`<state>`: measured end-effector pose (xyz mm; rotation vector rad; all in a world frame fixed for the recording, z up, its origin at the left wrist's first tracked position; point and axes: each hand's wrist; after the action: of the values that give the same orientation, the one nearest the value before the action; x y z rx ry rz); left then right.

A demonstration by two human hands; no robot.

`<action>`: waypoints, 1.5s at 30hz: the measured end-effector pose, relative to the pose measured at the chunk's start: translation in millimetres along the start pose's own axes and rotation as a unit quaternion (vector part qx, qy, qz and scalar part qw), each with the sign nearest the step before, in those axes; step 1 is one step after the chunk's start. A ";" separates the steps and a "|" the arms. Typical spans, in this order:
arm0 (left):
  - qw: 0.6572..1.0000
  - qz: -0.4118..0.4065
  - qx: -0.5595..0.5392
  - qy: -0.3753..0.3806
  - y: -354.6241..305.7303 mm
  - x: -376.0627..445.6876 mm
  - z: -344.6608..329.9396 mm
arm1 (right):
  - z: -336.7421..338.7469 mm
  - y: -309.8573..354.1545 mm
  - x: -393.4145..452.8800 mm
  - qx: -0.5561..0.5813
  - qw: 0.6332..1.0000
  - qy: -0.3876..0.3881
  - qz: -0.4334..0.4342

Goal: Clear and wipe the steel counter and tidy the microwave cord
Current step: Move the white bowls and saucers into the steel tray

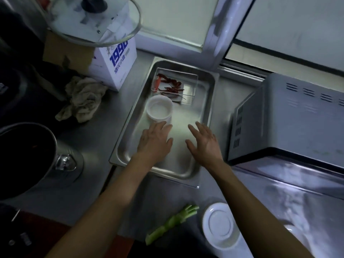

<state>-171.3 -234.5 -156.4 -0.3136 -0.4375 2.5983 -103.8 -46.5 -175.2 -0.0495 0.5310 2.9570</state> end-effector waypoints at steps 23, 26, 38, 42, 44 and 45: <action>0.987 -0.122 0.077 0.065 -202.8 -150.0 -120.0 | 19.1 -138.0 -269.9 0.065 0.995 -0.050 -0.061; 0.985 -0.112 0.083 0.107 -211.0 -169.8 -144.8 | 10.6 -151.2 -300.3 0.059 0.995 -0.033 -0.069; 0.957 -0.090 0.152 0.232 -210.1 -179.5 -195.6 | -14.7 -159.1 -338.1 0.061 0.992 -0.037 -0.107; 0.949 -0.118 0.157 0.247 -206.3 -171.4 -200.8 | -13.9 -156.2 -334.1 0.059 0.989 -0.046 -0.124; 0.949 -0.132 0.155 0.241 -204.6 -167.7 -199.3 | -13.6 -157.7 -332.1 0.056 0.987 -0.041 -0.142; 0.949 -0.137 0.154 0.237 -204.2 -165.3 -198.4 | -13.5 -158.9 -331.5 0.056 0.986 -0.037 -0.152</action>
<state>115.3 -97.2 -242.8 -0.6918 0.0902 2.1764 246.8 53.7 -223.7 -0.0066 0.6171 2.6183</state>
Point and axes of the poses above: each hand's wrist, its own x-axis towards the middle knuckle, its own z-axis out of the back of the hand, y = z × x, and after that the axes turned 1 degree about y, right-handed
